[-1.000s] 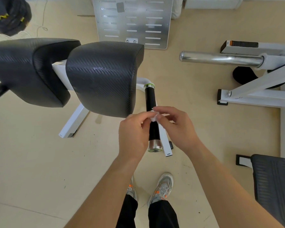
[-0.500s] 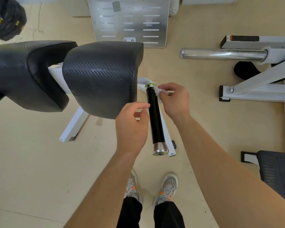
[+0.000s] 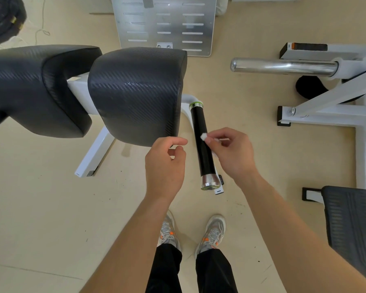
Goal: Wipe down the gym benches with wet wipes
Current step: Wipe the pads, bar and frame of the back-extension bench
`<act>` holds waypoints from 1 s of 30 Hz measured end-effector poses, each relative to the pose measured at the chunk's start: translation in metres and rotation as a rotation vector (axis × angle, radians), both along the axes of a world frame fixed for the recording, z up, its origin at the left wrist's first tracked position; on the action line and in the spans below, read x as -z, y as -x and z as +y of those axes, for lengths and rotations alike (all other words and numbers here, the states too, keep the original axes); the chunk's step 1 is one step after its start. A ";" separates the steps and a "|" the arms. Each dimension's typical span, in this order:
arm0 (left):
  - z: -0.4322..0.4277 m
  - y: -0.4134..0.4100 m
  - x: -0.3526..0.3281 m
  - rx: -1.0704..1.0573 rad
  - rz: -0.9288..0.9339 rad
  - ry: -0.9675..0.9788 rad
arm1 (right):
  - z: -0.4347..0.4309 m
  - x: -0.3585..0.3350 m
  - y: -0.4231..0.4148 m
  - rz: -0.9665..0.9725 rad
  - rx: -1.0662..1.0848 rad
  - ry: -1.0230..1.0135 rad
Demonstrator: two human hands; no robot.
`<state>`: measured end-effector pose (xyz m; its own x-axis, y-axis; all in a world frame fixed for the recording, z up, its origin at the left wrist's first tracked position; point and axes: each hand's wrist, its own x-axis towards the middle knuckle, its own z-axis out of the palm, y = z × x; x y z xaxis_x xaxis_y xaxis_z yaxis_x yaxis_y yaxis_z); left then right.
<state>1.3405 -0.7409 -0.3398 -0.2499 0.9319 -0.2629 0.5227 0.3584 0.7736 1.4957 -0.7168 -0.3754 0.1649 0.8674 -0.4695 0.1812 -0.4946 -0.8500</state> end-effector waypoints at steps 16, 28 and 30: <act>-0.013 0.010 0.007 -0.016 -0.049 0.025 | 0.066 0.026 0.015 -0.031 0.122 0.009; -0.044 0.018 -0.033 0.097 0.076 0.171 | -0.056 -0.059 -0.015 -0.170 -0.209 0.140; -0.055 0.022 -0.043 0.127 0.095 0.221 | -0.058 -0.076 -0.015 -0.264 -0.305 0.128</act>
<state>1.3182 -0.7954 -0.2969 -0.1680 0.8800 -0.4443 0.6403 0.4401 0.6295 1.5111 -0.7749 -0.2992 0.0387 0.8328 -0.5523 0.5391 -0.4828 -0.6902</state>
